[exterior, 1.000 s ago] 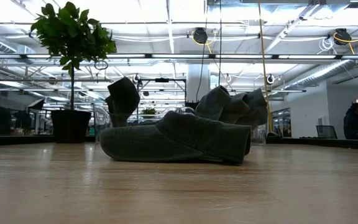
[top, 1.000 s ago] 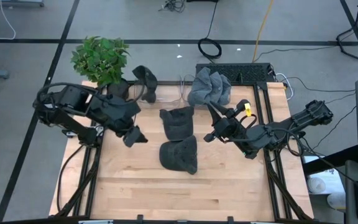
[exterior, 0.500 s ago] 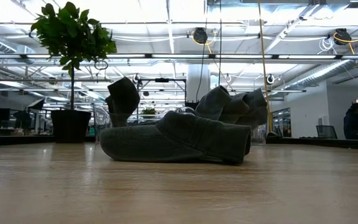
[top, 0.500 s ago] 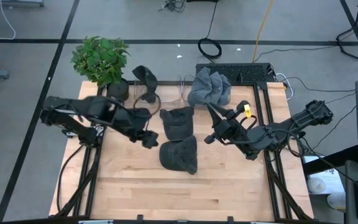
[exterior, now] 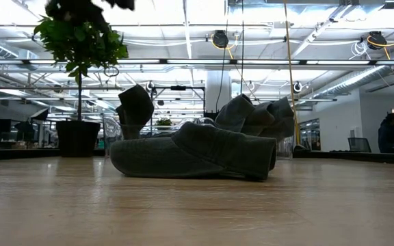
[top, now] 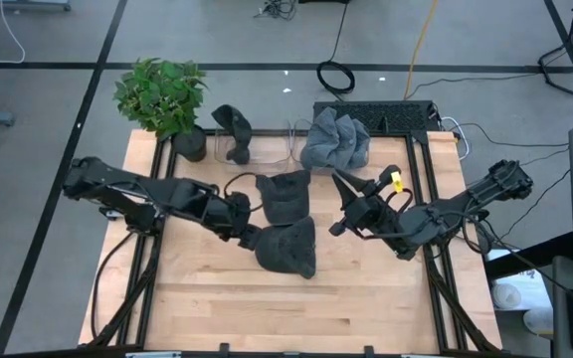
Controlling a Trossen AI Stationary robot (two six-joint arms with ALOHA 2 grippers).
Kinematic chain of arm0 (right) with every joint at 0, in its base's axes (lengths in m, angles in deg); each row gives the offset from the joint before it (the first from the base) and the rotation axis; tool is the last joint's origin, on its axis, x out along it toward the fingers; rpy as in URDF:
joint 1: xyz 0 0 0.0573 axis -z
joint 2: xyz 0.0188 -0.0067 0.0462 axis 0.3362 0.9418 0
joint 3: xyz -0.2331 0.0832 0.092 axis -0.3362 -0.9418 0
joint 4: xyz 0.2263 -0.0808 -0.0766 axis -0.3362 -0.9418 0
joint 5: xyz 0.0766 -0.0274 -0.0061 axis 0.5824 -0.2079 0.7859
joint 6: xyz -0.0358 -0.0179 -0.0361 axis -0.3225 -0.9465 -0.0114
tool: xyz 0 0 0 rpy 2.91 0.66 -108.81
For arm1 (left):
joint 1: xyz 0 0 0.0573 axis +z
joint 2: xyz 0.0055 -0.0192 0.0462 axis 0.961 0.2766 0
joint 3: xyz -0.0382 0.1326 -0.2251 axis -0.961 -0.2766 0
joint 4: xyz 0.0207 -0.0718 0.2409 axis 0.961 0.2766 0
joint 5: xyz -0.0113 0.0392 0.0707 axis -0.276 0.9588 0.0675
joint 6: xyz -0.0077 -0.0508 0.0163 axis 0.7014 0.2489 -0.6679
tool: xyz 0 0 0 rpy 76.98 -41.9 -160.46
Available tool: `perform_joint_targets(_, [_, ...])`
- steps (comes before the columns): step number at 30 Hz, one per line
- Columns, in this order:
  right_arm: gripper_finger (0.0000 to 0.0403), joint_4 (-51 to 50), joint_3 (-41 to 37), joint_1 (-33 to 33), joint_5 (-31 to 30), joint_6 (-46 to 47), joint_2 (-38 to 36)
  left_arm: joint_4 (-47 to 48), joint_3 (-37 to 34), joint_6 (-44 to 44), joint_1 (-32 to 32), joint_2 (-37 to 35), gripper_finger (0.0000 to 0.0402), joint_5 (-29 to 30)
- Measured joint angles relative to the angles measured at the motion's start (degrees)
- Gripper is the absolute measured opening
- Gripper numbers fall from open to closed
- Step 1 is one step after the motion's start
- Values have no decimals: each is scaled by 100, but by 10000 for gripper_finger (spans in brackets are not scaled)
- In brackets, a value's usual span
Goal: Pick & Place hat
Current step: Put the bottom black cap into the left transparent bin
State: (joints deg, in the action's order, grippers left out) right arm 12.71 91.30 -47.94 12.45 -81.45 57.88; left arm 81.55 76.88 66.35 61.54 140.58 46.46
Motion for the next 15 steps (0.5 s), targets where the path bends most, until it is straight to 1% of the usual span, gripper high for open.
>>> perform_joint_targets(5, [43,1,0,0,-4,-104,-1,-1208,-998,253,0,-61,250,-72])
perform_joint_targets(7, [43,1,0,0,-8,-108,1,-1666,-1364,405,-6,-50,258,-99])
perform_joint_targets(10, [43,1,0,0,-13,-125,0,-2064,-1864,510,-22,-48,273,-93])
perform_joint_targets(15, [43,1,0,0,-13,-132,-1,-3204,-2529,596,-65,-50,298,36])
